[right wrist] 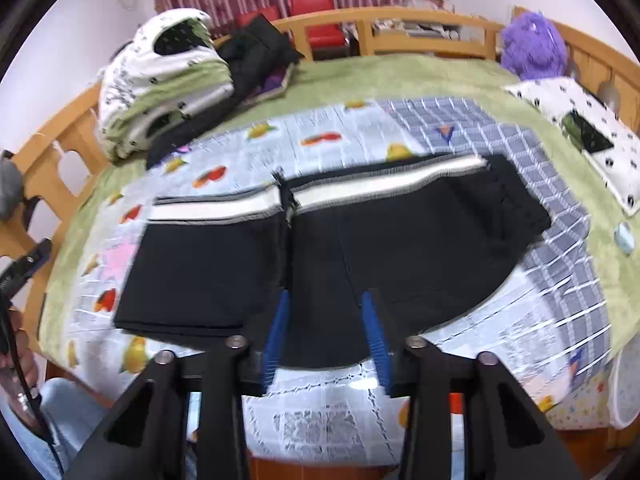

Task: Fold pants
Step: 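Grasp the pants edge with the right tool and pull it to straighten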

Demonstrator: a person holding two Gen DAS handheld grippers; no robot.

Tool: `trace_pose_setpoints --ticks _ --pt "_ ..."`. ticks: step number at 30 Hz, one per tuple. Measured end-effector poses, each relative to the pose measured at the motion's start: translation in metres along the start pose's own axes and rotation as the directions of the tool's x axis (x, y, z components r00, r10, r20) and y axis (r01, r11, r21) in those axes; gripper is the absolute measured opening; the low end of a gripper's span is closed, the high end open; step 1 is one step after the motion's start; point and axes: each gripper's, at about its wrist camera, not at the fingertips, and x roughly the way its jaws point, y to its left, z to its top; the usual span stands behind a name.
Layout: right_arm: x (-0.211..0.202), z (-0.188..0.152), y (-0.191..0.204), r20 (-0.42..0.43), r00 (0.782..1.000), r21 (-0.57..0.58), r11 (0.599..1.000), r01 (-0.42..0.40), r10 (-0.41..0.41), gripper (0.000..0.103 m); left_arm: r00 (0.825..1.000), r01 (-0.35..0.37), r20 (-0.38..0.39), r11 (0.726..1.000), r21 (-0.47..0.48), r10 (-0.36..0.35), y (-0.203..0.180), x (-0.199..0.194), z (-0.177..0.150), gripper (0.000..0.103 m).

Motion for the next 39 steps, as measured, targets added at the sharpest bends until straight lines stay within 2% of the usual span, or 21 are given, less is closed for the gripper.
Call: trace_pose_setpoints --ticks 4,9,13,16,19,24,28,31,33,34,36,37,38,39 --pt "-0.038 0.004 0.000 0.089 0.995 -0.033 0.998 0.053 -0.050 0.035 1.000 0.016 -0.019 0.999 -0.034 -0.017 0.007 -0.011 -0.001 0.063" --pt "-0.058 0.004 -0.011 0.151 0.985 -0.060 0.993 0.097 -0.087 0.035 1.000 -0.026 -0.002 0.999 -0.019 0.026 0.012 -0.012 0.002 0.063" --pt "-0.050 0.007 -0.040 0.162 0.985 -0.001 0.998 0.063 -0.062 0.036 0.999 -0.048 -0.028 0.998 -0.039 0.047 0.025 0.010 0.000 0.063" --pt "-0.024 0.005 -0.068 0.133 0.990 0.063 0.997 0.037 -0.046 0.037 0.996 -0.039 -0.078 0.998 -0.058 0.034 0.038 0.040 -0.007 0.064" --pt "0.023 -0.006 -0.097 0.061 0.997 0.136 0.990 0.027 -0.035 0.037 0.991 -0.017 -0.134 0.996 -0.089 0.005 0.054 0.075 -0.025 0.065" --pt "0.091 -0.031 -0.137 -0.031 0.998 0.245 0.968 0.053 -0.047 0.037 0.970 0.013 -0.240 0.994 -0.106 -0.038 0.070 0.126 -0.046 0.065" --pt "0.126 -0.047 -0.165 -0.053 0.999 0.358 0.933 0.018 0.001 0.037 0.960 0.036 -0.275 0.995 -0.095 -0.061 0.074 0.161 -0.049 0.067" --pt "0.140 -0.049 -0.170 -0.022 1.000 0.391 0.920 -0.010 0.020 0.037 0.940 0.074 -0.319 0.986 -0.148 -0.119 0.079 0.193 -0.047 0.067" --pt "0.146 -0.046 -0.168 -0.002 1.000 0.395 0.918 -0.027 0.031 0.037 0.943 0.100 -0.296 0.979 -0.176 -0.150 0.080 0.203 -0.042 0.064" --pt "0.151 -0.043 -0.166 0.000 0.999 0.398 0.917 -0.037 0.040 0.037 0.940 0.106 -0.301 0.978 -0.180 -0.157 0.079 0.208 -0.039 0.063" --pt "0.160 -0.036 -0.165 -0.003 0.999 0.403 0.914 -0.042 0.047 0.037 0.929 0.099 -0.334 0.977 -0.189 -0.159 0.076 0.222 -0.034 0.029" --pt "0.165 -0.032 -0.164 -0.016 0.999 0.413 0.911 -0.020 0.030 0.031 0.921 0.094 -0.355 0.975 -0.200 -0.162 0.076 0.228 -0.031 0.028" --pt "0.169 -0.028 -0.162 -0.031 0.999 0.422 0.907 0.004 0.010 0.020 0.917 0.089 -0.363 0.973 -0.214 -0.164 0.076 0.230 -0.029 0.020" --pt "0.171 -0.024 -0.157 -0.046 0.999 0.422 0.906 0.029 -0.011 0.018 0.914 0.110 -0.358 0.967 -0.228 -0.189 0.077 0.230 -0.025 0.010"
